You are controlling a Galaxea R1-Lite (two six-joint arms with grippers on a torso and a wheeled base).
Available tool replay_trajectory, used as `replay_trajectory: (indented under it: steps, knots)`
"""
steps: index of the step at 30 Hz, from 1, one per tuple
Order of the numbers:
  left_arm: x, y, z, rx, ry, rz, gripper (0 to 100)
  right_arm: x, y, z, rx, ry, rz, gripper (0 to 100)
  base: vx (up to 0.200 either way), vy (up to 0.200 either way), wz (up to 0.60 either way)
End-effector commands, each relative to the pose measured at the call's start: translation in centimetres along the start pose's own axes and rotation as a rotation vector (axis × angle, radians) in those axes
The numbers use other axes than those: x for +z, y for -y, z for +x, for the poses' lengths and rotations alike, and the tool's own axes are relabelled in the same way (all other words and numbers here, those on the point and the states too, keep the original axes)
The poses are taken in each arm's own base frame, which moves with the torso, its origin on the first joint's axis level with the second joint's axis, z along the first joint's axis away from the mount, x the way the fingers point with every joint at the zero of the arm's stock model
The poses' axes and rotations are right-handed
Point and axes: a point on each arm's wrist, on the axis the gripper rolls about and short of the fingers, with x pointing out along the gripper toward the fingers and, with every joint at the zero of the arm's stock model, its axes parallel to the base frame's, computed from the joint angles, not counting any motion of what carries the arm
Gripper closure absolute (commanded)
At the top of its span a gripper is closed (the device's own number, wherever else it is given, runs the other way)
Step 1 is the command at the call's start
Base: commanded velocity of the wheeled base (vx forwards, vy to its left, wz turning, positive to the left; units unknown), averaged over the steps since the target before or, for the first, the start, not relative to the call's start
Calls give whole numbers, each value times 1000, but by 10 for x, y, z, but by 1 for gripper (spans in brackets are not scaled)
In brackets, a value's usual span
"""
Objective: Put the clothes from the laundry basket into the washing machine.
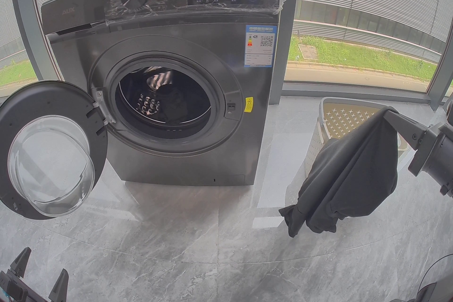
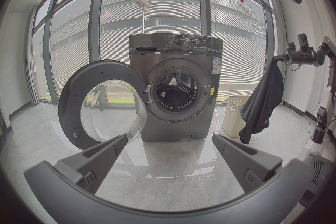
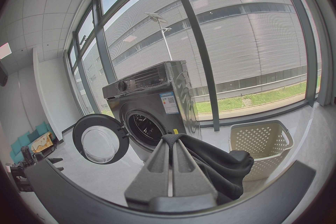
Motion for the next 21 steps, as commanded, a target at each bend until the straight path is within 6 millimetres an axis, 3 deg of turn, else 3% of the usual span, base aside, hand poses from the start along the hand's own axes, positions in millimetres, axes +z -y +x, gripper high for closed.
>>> replay_trajectory:
  steps: [1,17,21]
  knots:
    - [-5,0,0,0,-2,0,0,-2,0,0,0,-5,-1,100,0,200,0]
    - [-5,0,0,0,-2,-1,0,-3,0,1,10,-13,-2,100,0,200,0]
    - [-5,0,0,0,-2,-1,0,-3,-1,1,15,-17,-3,100,0,0,0]
